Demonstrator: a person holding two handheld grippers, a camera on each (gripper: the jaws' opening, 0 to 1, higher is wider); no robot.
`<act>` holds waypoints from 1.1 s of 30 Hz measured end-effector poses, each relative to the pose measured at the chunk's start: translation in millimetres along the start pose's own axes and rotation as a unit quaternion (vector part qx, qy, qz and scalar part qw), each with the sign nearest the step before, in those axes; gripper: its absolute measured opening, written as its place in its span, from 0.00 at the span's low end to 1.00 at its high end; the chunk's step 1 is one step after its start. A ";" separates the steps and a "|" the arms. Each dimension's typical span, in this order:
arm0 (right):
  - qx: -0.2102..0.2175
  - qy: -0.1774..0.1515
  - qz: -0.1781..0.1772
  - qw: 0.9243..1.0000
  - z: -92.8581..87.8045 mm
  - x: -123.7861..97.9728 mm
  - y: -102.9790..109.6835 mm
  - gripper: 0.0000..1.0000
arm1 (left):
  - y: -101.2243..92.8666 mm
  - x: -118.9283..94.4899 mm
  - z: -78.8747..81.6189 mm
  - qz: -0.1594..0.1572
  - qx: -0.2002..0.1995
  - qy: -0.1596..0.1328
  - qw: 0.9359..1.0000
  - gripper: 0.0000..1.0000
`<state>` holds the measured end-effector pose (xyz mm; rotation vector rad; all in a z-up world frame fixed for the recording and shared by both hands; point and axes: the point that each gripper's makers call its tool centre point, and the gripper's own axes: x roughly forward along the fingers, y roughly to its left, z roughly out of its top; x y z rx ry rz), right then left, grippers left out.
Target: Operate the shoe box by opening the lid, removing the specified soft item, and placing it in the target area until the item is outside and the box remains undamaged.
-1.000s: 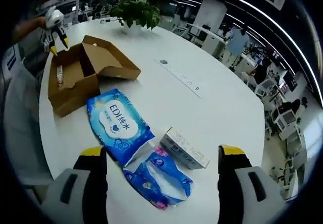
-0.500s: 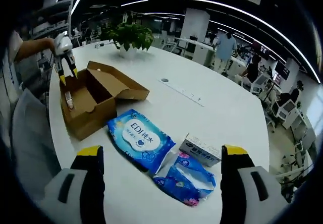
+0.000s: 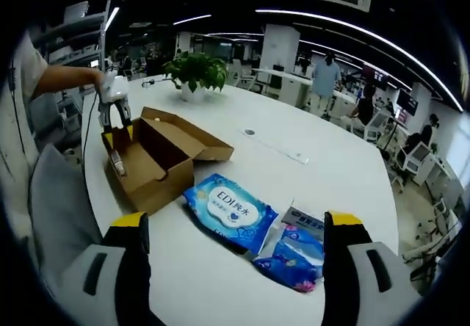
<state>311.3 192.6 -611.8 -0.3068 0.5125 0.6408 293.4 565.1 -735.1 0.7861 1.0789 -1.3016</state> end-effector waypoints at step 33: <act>0.039 0.011 -0.011 0.999 -26.2 -2.8 17.2 0.92 | -11.2 30.2 -10.6 -0.062 0.078 0.064 0.993 0.35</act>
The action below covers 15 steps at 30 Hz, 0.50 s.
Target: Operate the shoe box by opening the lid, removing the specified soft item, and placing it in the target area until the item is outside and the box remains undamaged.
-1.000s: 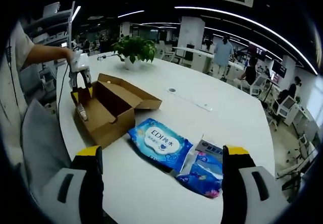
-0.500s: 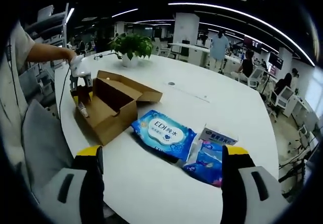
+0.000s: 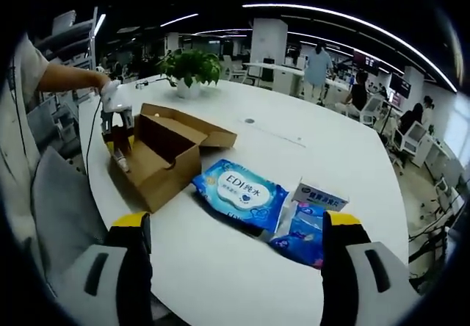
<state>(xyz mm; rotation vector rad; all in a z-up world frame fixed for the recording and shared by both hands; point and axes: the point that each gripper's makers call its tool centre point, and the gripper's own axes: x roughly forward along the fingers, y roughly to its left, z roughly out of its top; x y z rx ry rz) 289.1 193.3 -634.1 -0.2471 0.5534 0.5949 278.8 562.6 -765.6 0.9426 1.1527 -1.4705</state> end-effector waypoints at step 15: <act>0.002 0.000 0.002 1.000 -2.3 3.0 3.5 0.91 | 0.1 17.3 -1.0 0.017 0.010 0.006 1.000 0.31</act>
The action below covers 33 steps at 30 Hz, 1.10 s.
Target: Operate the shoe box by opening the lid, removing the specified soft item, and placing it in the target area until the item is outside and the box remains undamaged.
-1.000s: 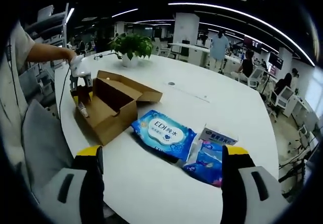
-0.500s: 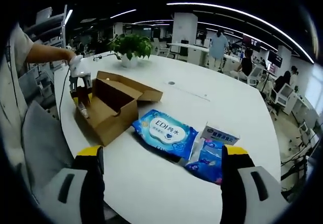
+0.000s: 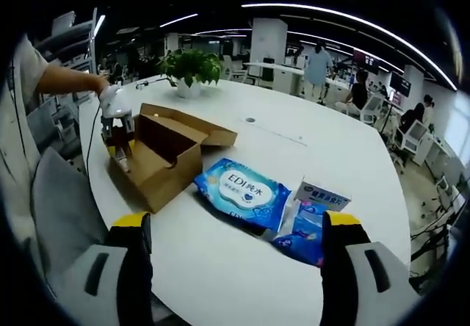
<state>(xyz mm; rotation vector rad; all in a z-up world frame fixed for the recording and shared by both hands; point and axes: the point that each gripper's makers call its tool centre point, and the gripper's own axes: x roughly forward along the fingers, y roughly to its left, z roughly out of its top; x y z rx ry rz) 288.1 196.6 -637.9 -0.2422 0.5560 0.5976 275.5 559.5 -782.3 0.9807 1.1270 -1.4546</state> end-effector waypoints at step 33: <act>0.014 -0.046 0.042 0.998 20.1 23.1 38.9 0.82 | 25.3 -28.8 30.0 0.112 -0.124 -0.088 0.982 0.19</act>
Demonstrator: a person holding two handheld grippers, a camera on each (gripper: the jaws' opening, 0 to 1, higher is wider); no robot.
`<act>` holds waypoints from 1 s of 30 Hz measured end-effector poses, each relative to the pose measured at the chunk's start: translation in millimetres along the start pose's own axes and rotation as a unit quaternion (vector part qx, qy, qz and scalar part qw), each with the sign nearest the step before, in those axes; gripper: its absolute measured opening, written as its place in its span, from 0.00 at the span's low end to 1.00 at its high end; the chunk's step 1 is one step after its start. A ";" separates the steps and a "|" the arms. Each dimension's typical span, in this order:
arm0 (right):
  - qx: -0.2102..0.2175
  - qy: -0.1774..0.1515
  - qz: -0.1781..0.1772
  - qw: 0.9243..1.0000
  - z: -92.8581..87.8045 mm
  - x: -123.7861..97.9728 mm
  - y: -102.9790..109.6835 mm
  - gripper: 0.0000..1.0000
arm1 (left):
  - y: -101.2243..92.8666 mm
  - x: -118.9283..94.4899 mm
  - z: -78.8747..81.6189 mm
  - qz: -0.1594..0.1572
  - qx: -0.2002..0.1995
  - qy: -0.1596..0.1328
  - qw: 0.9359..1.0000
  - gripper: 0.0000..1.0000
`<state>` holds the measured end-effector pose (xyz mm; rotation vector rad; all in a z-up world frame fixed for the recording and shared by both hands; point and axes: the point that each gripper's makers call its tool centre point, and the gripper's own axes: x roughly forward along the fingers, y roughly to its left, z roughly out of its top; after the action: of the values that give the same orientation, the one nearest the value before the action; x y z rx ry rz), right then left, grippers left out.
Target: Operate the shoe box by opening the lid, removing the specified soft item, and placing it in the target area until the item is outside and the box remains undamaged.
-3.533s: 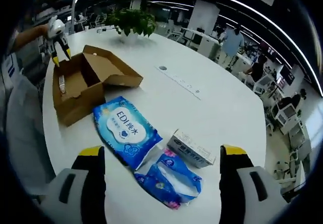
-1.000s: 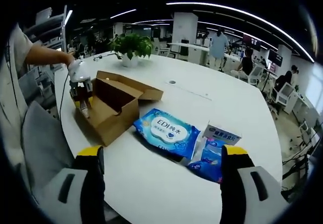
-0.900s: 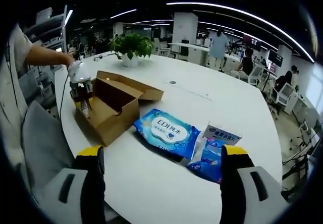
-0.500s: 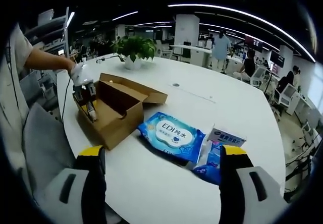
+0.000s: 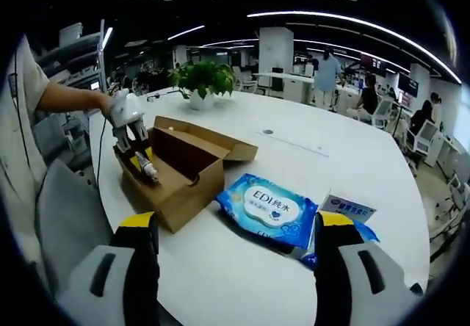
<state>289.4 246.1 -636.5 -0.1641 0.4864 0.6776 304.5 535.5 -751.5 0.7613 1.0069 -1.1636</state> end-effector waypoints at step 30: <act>-0.021 -0.073 0.118 0.990 46.5 48.6 72.3 0.49 | -22.8 -68.1 104.0 0.041 -0.031 -0.227 0.972 0.19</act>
<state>293.6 343.1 -618.5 -0.0956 0.3547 0.9258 301.6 462.3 -648.6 0.4503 0.6194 -1.1609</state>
